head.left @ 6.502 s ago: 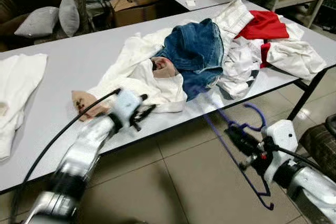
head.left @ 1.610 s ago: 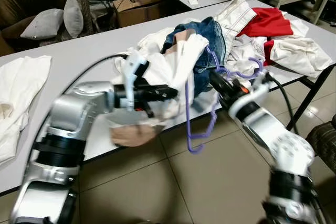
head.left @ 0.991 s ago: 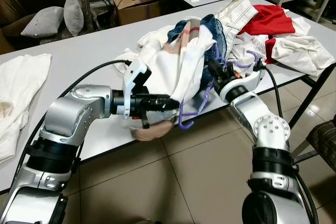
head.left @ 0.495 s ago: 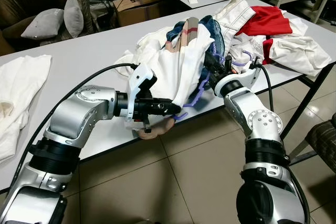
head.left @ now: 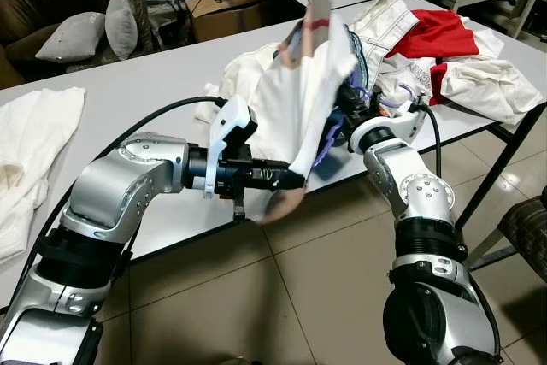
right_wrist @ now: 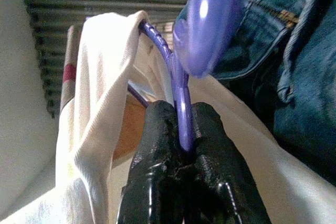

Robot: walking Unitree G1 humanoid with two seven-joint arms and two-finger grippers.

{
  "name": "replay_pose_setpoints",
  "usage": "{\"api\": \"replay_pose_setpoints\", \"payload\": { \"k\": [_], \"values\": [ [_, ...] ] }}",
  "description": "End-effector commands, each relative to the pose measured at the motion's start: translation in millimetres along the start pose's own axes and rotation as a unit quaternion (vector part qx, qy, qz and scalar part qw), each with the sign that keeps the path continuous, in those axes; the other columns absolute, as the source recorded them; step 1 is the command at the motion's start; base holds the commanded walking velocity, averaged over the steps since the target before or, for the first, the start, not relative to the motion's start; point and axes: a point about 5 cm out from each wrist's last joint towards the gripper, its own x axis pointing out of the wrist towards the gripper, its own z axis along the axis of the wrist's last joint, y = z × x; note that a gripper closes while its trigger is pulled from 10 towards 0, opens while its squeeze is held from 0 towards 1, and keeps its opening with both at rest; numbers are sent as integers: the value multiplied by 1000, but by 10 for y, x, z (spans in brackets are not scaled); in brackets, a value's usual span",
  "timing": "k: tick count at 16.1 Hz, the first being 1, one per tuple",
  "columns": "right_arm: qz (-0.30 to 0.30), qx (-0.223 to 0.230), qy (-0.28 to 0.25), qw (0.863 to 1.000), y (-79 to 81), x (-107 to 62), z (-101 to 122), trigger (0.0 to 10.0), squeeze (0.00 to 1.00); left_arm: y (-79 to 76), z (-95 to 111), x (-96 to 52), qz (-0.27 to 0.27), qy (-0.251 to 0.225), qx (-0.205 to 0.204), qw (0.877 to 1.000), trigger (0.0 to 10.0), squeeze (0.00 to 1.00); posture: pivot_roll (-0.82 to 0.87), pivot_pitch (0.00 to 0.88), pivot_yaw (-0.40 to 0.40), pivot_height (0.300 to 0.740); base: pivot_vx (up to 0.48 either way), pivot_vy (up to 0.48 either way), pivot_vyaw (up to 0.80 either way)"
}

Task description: Hang hanger

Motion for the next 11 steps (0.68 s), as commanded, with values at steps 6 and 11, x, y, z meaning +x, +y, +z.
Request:
{"api": "replay_pose_setpoints", "payload": {
  "k": [6, 11],
  "values": [
    [62, 47, -64, 995, 291, 54, 163, 10000, 0, 80, -106, 244, 30, -18, -13, 999, 0, 0, -74, 0, 101, 740, 0, 0, 0],
    [120, -187, 6, 975, 476, -64, -71, 10000, 0, 249, 43, 208, 99, -68, -5, 993, 0, 0, -83, 0, 94, 740, 0, 0, 0]
  ]
}}
